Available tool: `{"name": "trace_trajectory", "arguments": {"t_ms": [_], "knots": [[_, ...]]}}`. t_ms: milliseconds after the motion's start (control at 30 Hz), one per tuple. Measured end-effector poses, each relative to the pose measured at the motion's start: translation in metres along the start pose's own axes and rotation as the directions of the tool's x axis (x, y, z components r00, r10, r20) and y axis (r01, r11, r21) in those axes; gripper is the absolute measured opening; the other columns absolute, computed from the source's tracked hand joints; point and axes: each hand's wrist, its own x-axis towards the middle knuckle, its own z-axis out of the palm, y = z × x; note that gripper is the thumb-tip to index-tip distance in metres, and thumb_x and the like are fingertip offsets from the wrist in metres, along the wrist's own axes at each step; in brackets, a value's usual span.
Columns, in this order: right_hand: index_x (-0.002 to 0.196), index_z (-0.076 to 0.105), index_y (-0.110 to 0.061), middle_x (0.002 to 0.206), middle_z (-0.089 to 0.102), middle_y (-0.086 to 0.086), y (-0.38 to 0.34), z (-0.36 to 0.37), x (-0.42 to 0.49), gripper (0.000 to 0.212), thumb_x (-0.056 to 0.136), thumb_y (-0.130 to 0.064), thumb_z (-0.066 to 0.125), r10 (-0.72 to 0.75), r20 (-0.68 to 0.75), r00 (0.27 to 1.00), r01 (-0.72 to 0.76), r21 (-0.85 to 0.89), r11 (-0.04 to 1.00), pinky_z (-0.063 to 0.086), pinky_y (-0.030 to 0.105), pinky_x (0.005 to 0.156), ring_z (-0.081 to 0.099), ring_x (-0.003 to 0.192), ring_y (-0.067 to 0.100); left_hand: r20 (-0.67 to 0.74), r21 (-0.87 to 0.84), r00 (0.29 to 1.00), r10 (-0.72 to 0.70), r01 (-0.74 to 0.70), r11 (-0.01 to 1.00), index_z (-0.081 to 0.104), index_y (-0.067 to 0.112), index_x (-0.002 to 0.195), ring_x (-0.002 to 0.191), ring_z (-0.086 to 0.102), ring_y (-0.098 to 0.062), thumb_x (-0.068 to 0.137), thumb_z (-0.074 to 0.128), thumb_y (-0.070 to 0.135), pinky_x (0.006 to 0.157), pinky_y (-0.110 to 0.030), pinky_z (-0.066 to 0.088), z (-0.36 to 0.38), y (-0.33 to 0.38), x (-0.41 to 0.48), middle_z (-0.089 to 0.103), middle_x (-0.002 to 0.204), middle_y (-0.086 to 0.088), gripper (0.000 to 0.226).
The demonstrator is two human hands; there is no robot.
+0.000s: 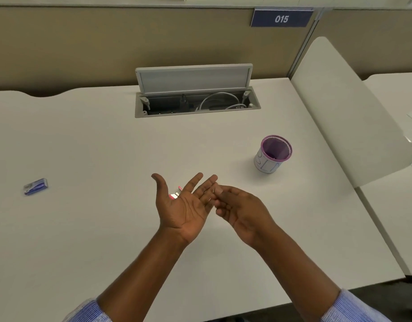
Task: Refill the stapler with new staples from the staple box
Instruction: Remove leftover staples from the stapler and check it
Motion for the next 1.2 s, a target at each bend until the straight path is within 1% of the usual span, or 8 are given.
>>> {"name": "trace_trajectory", "arguments": {"t_ms": [300, 433, 500, 567, 633, 700, 833, 1200], "knots": [[0.104, 0.075, 0.002, 0.084, 0.075, 0.01, -0.015, -0.019, 0.011, 0.015, 0.096, -0.003, 0.063, 0.079, -0.055, 0.995, -0.064, 0.226, 0.972, 0.059, 0.022, 0.063, 0.065, 0.067, 0.014, 0.019, 0.128, 1.0, 0.007, -0.009, 0.992, 0.051, 0.013, 0.147, 0.142, 0.048, -0.035, 0.072, 0.037, 0.092, 0.125, -0.048, 0.024, -0.018, -0.014, 0.009, 0.06, 0.145, -0.018, 0.109], [0.103, 0.075, -0.005, 0.085, 0.077, 0.004, -0.022, -0.032, 0.018, 0.012, 0.096, -0.009, 0.066, -0.022, -0.109, 0.994, 0.029, 0.062, 0.998, 0.054, 0.023, 0.062, 0.064, 0.068, 0.011, 0.02, 0.522, 0.999, 0.033, -0.038, 0.852, 0.055, 0.028, 0.142, 0.147, 0.042, -0.019, 0.076, 0.031, 0.087, 0.125, -0.038, 0.023, -0.021, -0.021, 0.017, 0.057, 0.149, -0.006, 0.091], [0.1, 0.076, -0.01, 0.085, 0.077, 0.001, -0.03, -0.041, 0.024, 0.01, 0.095, -0.013, 0.068, -0.115, -0.162, 0.98, 0.103, -0.078, 0.992, 0.049, 0.022, 0.059, 0.06, 0.067, 0.009, 0.058, 0.83, 0.997, 0.058, -0.081, 0.551, 0.05, 0.043, 0.14, 0.152, 0.029, -0.009, 0.074, 0.039, 0.087, 0.125, -0.032, 0.018, -0.028, -0.029, 0.021, 0.04, 0.162, 0.004, 0.081], [0.095, 0.077, -0.014, 0.084, 0.077, -0.003, -0.041, -0.052, 0.031, 0.008, 0.094, -0.016, 0.069, -0.246, -0.24, 0.939, 0.178, -0.271, 0.946, 0.044, 0.021, 0.055, 0.057, 0.064, 0.007, 0.199, 0.98, 0.98, -0.003, -0.199, -0.003, 0.029, 0.037, 0.157, 0.156, 0.01, -0.005, 0.075, 0.038, 0.088, 0.127, -0.03, 0.009, -0.045, -0.039, 0.03, 0.012, 0.168, 0.011, 0.097], [0.089, 0.077, -0.019, 0.075, 0.074, -0.011, -0.055, -0.067, 0.042, 0.008, 0.093, -0.019, 0.07, -0.399, -0.303, 0.865, 0.235, -0.458, 0.857, 0.042, 0.019, 0.054, 0.056, 0.058, 0.001, 0.28, 0.795, 0.953, -0.116, -0.298, -0.529, 0.003, 0.022, 0.163, 0.157, -0.012, -0.013, 0.074, 0.026, 0.094, 0.128, -0.033, -0.001, -0.065, -0.05, 0.04, -0.012, 0.169, 0.007, 0.117], [0.089, 0.078, -0.019, 0.07, 0.07, -0.013, -0.071, -0.084, 0.055, 0.01, 0.092, -0.024, 0.07, -0.539, -0.342, 0.77, 0.245, -0.62, 0.745, 0.042, 0.021, 0.062, 0.058, 0.062, 0.002, 0.318, 0.608, 0.935, -0.154, -0.326, -0.724, -0.009, 0.018, 0.162, 0.155, -0.024, -0.023, 0.082, 0.025, 0.083, 0.128, -0.038, -0.006, -0.075, -0.059, 0.044, -0.029, 0.167, -0.002, 0.109], [0.099, 0.077, -0.016, 0.093, 0.075, 0.001, -0.099, -0.115, 0.085, 0.017, 0.093, -0.026, 0.064, -0.7, -0.331, 0.632, 0.086, -0.868, 0.489, 0.041, 0.026, 0.075, 0.064, 0.088, 0.022, 0.334, 0.564, 0.929, -0.162, -0.335, -0.755, -0.017, 0.02, 0.161, 0.152, -0.032, -0.023, 0.094, 0.033, 0.071, 0.125, -0.037, -0.013, -0.078, -0.063, 0.045, -0.036, 0.164, -0.002, 0.098], [0.107, 0.076, -0.025, 0.108, 0.075, 0.007, -0.117, -0.126, 0.109, 0.029, 0.09, -0.018, 0.054, -0.652, -0.299, 0.697, -0.137, -0.948, 0.289, 0.045, 0.03, 0.077, 0.066, 0.094, 0.033, 0.347, 0.557, 0.924, -0.158, -0.339, -0.758, -0.018, 0.021, 0.16, 0.151, -0.034, -0.02, 0.096, 0.031, 0.071, 0.122, -0.034, -0.017, -0.08, -0.063, 0.043, -0.037, 0.164, 0.001, 0.095]]}}
